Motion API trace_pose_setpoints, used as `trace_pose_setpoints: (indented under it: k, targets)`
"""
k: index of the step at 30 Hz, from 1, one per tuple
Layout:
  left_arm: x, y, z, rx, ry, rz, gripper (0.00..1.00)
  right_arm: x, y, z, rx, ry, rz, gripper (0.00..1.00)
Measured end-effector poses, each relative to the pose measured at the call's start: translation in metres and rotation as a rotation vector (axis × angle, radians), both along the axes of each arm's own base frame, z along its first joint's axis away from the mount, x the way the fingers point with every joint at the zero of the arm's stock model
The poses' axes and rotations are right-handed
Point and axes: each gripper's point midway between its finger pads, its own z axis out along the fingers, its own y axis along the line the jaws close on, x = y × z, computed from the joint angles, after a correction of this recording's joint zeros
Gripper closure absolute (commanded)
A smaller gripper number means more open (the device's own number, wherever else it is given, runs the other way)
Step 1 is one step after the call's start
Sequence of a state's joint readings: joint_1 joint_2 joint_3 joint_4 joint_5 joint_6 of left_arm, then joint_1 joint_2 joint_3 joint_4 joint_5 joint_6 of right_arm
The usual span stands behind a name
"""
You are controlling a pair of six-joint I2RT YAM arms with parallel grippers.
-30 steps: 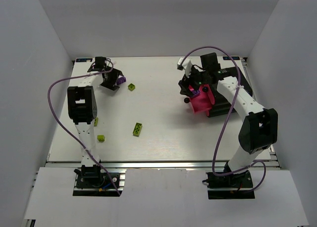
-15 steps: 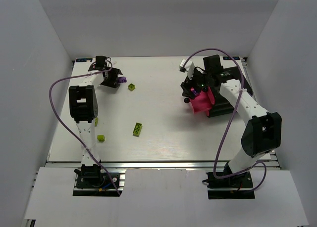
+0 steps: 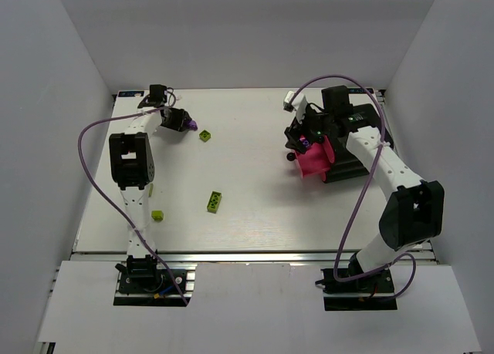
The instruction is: Sort the legos into containers by color
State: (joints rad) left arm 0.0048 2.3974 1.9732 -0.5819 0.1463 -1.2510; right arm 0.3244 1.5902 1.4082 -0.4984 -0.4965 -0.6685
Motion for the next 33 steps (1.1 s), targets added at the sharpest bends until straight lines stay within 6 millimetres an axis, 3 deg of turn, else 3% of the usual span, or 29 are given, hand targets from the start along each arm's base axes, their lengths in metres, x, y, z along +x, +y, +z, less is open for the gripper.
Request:
trace_pose_setpoints:
  k: [4,8,11,13,14,17,18,21,28,33]
  targets:
    - [-0.001,-0.003,0.001,0.005,-0.045,-0.067,0.84,0.000,0.000,0.001,0.005,-0.003,0.002,0.16]
    - [-0.016,-0.015,0.010,0.008,-0.128,-0.209,0.87,-0.007,-0.002,0.005,0.014,-0.010,-0.002,0.16]
    - [-0.032,-0.033,0.036,-0.020,-0.254,-0.323,0.88,-0.011,-0.003,0.014,0.037,-0.026,-0.016,0.17]
    - [-0.047,-0.049,0.065,-0.053,-0.358,-0.390,0.88,-0.014,-0.005,0.021,0.058,-0.039,-0.030,0.19]
    - [-0.054,-0.059,0.083,-0.070,-0.416,-0.428,0.88,-0.016,-0.006,0.023,0.067,-0.044,-0.037,0.21]
    - [-0.069,-0.093,0.136,-0.113,-0.583,-0.545,0.88,-0.017,-0.012,0.031,0.096,-0.068,-0.088,0.41]
    - [-0.074,-0.109,0.154,-0.128,-0.641,-0.593,0.88,-0.017,-0.015,0.032,0.103,-0.074,-0.111,0.62]
    - [-0.098,-0.158,0.185,-0.182,-0.747,-0.733,0.88,-0.012,-0.028,0.039,0.126,-0.101,-0.212,1.00]
    - [-0.166,-0.266,0.198,-0.349,-0.782,-0.997,0.88,0.017,-0.073,0.076,0.210,-0.207,-0.541,1.00]
    - [-0.208,-0.318,0.185,-0.425,-0.742,-1.120,0.87,0.019,-0.103,0.112,0.284,-0.299,-0.678,1.00]
